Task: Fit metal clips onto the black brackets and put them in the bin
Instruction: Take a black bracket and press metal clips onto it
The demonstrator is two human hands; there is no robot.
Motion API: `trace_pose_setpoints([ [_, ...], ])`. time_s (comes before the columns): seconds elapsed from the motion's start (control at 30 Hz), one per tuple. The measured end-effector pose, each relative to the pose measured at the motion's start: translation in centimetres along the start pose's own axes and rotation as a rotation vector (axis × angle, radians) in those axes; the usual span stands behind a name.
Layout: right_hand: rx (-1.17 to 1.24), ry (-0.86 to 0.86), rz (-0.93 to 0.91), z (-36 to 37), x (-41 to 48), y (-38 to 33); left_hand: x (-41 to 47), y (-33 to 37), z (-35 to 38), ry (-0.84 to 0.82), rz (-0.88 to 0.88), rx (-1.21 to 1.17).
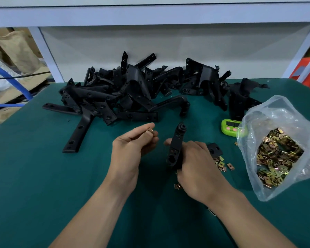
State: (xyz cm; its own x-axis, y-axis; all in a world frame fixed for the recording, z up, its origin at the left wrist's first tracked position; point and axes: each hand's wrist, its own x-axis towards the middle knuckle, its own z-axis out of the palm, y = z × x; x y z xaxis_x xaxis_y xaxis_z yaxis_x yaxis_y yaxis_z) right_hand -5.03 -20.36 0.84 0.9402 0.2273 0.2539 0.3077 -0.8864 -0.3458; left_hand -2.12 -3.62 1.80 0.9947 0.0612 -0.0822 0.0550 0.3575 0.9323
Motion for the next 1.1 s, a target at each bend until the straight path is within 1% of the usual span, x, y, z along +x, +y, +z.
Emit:
trace_pose_setpoints([
  [0.17,-0.006,0.022,-0.014,0.2,-0.1,-0.1,-0.4,-0.3,0.3,-0.005,0.003,0.15],
  [0.27,-0.026,-0.005,-0.009,0.3,0.0,0.0,-0.5,-0.2,0.3,-0.049,0.027,0.133],
  [0.33,-0.036,-0.027,-0.009,0.4,0.0,0.1,-0.6,-0.2,0.3,-0.115,0.043,0.088],
  [0.4,0.011,-0.008,0.0,0.3,0.1,-0.1,-0.7,-0.1,0.4,-0.195,0.022,0.035],
  [0.47,0.059,0.035,-0.006,0.3,0.0,-0.3,-0.8,-0.3,0.5,-0.228,-0.026,0.051],
  [0.53,0.056,0.05,-0.014,0.4,0.0,-0.2,-0.8,-0.5,0.7,-0.185,-0.068,0.083],
  [0.6,0.042,0.059,-0.016,0.4,0.0,-0.1,-0.8,-0.7,1.1,-0.115,-0.093,0.062],
  [0.7,0.052,0.084,-0.017,0.4,0.0,-0.2,-0.8,-0.7,1.3,-0.061,-0.045,0.049],
  [0.77,0.053,0.075,-0.009,0.3,0.0,-0.2,-0.9,-0.5,1.3,-0.063,0.01,0.068],
  [0.83,-0.002,0.02,-0.002,0.4,0.1,0.0,-0.9,-0.5,1.3,-0.064,0.05,0.125],
  [0.9,-0.036,-0.013,0.006,0.4,0.2,0.2,-1.0,-0.5,1.2,-0.063,0.053,0.164],
  [1.03,-0.038,-0.003,0.03,0.2,0.2,0.0,-0.8,-0.2,0.8,-0.072,0.051,0.121],
  [1.1,-0.032,0.014,0.034,0.1,0.1,-0.1,-0.6,0.0,0.3,-0.109,0.045,0.079],
])
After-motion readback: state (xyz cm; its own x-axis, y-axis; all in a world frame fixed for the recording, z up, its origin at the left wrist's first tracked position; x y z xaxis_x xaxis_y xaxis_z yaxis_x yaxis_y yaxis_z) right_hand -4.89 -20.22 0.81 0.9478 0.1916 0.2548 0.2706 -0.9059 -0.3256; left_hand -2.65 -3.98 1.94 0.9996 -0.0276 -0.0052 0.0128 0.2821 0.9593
